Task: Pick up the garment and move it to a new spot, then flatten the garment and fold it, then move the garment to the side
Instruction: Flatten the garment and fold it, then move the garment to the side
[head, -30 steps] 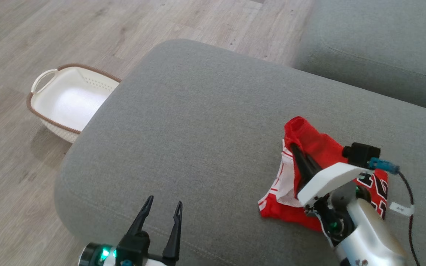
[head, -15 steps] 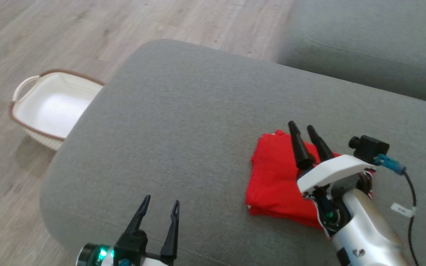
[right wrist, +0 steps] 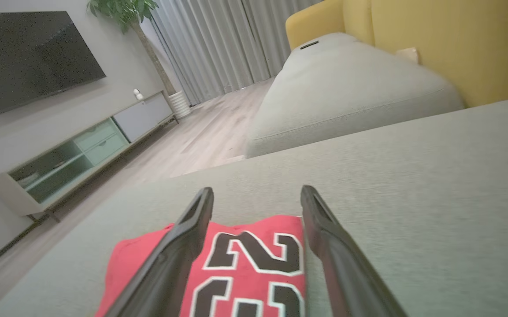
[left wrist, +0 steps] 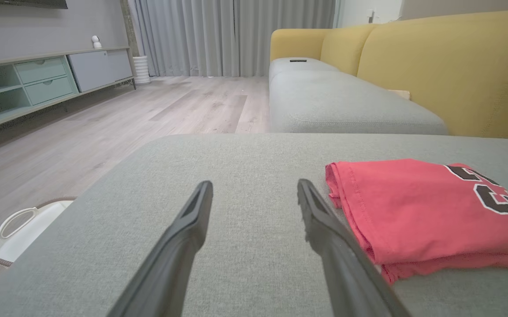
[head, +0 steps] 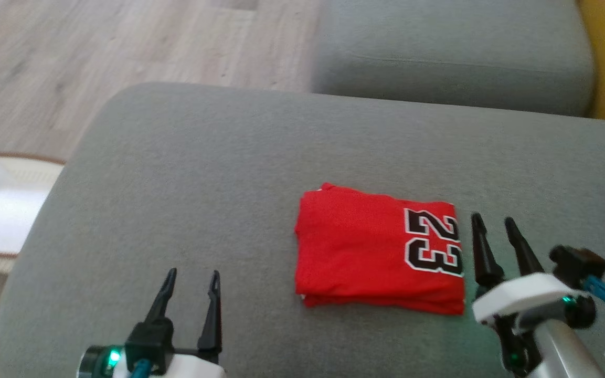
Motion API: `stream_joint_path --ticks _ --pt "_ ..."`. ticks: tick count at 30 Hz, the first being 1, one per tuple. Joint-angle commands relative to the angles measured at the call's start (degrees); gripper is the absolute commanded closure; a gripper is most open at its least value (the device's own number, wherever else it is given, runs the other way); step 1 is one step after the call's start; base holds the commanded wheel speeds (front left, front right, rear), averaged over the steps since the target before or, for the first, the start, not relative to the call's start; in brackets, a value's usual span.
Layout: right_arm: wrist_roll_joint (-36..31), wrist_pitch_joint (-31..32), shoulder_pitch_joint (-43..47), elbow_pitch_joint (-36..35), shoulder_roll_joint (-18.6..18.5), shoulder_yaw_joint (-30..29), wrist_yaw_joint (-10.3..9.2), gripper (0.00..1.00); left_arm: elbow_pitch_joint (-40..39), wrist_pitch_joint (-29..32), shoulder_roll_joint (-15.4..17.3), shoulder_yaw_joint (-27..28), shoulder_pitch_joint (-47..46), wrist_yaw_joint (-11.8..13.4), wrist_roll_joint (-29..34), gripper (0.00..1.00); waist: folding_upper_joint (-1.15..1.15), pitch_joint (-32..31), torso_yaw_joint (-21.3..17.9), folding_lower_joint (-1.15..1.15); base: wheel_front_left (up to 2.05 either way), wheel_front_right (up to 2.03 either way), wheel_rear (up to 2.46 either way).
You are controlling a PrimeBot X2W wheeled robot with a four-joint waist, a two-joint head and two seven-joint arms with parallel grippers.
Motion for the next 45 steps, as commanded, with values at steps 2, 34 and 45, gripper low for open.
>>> stream_joint_path --ticks 2,34,45 --pt "-2.5 -1.5 0.3 -2.8 -1.3 0.1 0.39 0.00 -2.5 -0.7 -0.1 3.1 -1.8 0.4 -0.2 0.00 0.00 -1.2 -3.5 0.00 0.00 0.00 0.00" --pt "-19.3 -3.6 18.3 -15.6 2.3 -1.6 0.39 0.00 -3.9 -0.7 -0.4 8.4 6.5 -1.1 -0.7 0.00 0.00 -7.5 -5.2 0.00 0.00 0.00 0.00" --pt "-19.5 -3.6 19.2 -15.3 2.4 -1.8 0.39 0.00 -3.3 -0.7 -0.5 8.3 6.8 -1.9 1.1 0.00 0.00 -8.2 -4.3 0.00 0.00 0.00 0.00"
